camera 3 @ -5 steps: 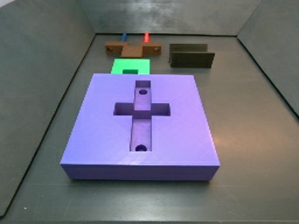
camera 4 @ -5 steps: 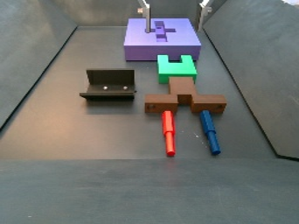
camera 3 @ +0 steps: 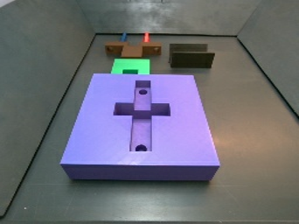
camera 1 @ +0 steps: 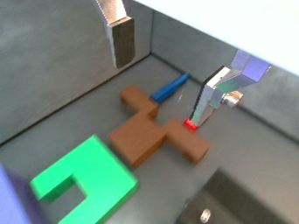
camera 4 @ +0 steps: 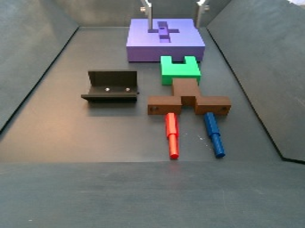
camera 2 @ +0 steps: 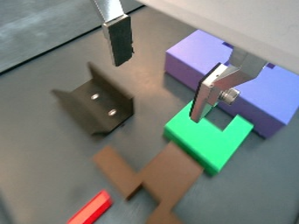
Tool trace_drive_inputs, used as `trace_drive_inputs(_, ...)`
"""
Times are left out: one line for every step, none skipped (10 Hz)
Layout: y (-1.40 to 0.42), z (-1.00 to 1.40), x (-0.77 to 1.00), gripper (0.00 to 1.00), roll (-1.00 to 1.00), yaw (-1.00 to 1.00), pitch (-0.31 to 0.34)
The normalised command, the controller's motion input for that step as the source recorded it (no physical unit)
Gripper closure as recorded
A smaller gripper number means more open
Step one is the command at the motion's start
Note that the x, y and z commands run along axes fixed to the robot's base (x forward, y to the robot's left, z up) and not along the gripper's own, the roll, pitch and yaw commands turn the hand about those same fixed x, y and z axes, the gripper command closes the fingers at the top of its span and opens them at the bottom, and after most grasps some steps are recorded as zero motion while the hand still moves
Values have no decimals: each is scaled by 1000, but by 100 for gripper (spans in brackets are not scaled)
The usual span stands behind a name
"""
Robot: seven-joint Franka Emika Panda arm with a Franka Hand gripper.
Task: Pick up the green object. Move up. Place the green object on the fixture. Regrasp the green object. Move to above the board. Insert the green object.
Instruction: Pick up the green object.
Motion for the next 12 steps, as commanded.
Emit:
trace_drive_inputs(-1000, -471, 320, 0, 16, 0, 0)
trace_drive_inputs(-869, -591, 183, 0, 0, 0, -89)
trace_drive_inputs(-803, -654, 157, 0, 0, 43, -131)
trace_drive_inputs(-671, -709, 163, 0, -3, 97, -119)
trace_drive_inputs(-543, -743, 66, 0, 0, 49, -89)
trace_drive_inputs(-483, -654, 66, 0, 106, 0, -36)
trace_drive_inputs(-411, -543, 14, 0, 231, 49, 0)
trace_drive_inputs(-343, -503, 0, 0, 216, 60, 0)
trace_drive_inputs(-263, -514, 0, 0, 180, 3, 0)
trace_drive_inputs(-229, -369, -34, 0, 199, 11, -17)
trace_drive_inputs(-74, -200, 0, 0, 163, 0, 10)
trace_drive_inputs(-31, -126, 0, 0, 134, -34, 0)
